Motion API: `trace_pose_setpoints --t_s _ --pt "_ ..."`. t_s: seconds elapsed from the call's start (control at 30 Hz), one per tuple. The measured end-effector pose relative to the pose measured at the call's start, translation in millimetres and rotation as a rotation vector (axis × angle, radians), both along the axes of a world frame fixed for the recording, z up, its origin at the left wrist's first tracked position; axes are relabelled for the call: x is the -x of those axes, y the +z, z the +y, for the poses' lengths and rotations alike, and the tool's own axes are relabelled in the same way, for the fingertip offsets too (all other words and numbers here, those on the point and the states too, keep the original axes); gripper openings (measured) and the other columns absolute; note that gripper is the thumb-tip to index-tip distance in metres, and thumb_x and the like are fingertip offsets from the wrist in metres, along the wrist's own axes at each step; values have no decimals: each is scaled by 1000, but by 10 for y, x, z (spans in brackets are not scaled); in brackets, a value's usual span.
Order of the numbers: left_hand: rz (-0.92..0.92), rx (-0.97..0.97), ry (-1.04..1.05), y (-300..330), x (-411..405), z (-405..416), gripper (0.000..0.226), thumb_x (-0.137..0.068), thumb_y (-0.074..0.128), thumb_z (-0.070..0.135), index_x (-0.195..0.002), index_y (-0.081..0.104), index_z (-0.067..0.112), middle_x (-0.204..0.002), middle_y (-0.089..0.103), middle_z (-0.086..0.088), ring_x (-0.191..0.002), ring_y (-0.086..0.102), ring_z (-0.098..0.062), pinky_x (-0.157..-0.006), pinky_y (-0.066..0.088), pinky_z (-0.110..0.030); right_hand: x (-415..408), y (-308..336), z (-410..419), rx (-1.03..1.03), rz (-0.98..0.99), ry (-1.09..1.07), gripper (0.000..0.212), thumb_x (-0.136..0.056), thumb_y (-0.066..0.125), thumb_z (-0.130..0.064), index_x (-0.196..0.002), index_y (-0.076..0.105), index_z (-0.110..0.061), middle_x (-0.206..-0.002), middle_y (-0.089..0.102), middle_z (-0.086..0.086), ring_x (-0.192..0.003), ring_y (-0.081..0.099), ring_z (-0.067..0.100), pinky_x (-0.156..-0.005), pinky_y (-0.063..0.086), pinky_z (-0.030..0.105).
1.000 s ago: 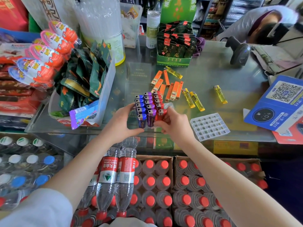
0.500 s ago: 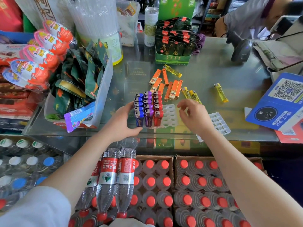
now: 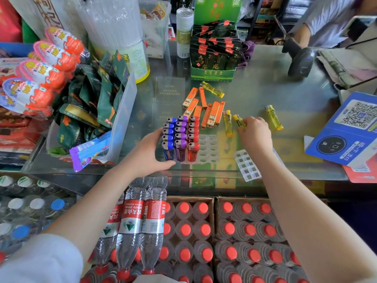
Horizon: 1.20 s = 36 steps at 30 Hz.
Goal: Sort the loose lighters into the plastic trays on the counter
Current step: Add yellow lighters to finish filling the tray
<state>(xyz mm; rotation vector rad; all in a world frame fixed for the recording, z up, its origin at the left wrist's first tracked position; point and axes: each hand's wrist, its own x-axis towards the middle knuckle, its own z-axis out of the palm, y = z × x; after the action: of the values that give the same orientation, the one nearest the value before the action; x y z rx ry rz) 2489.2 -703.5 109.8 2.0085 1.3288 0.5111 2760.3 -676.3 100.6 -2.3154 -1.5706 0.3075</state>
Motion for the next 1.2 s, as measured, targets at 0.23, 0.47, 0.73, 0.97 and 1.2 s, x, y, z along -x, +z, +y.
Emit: trace_pose_setpoints --t_s 0.23,0.47,0.73,0.97,1.2 --pt "4 -11 23 17 -21 -9 69 -63 79 22 -122 44 22 -113 51 12 -103 45 -4 -87 34 -24 165 117 -249 -214 62 155 24 -86 54 -16 -106 60 -6 -103 63 9 -88 56 27 -71 43 30" --pt "3 -1 25 -52 -33 -18 76 -63 80 26 -128 41 24 -126 52 7 -113 46 -8 -93 33 -26 515 234 -361 -309 630 324 23 -86 56 -7 -105 49 -17 -78 60 -4 -62 52 1 -60 44 14" --pt "-12 -1 19 -88 -17 -21 76 -64 79 26 -129 39 25 -128 51 7 -114 45 -7 -94 33 -26 523 182 -319 -199 443 448 32 -90 52 -9 -121 44 -11 -73 54 -5 -61 51 7 -54 39 11" --pt "-22 9 15 -61 -32 -31 76 -65 79 23 -129 39 24 -118 46 16 -109 42 -2 -93 32 -25 517 157 -274 -188 435 487 21 -90 54 -13 -110 47 -10 -68 54 -7 -56 49 8 -51 38 12" --pt "-56 5 8 -118 -20 -12 72 -64 78 24 -126 41 25 -119 48 16 -113 45 -5 -93 33 -25 528 96 -324 -218 318 514 10 -92 51 -12 -97 48 -5 -73 52 -4 -56 44 12 -50 32 12"
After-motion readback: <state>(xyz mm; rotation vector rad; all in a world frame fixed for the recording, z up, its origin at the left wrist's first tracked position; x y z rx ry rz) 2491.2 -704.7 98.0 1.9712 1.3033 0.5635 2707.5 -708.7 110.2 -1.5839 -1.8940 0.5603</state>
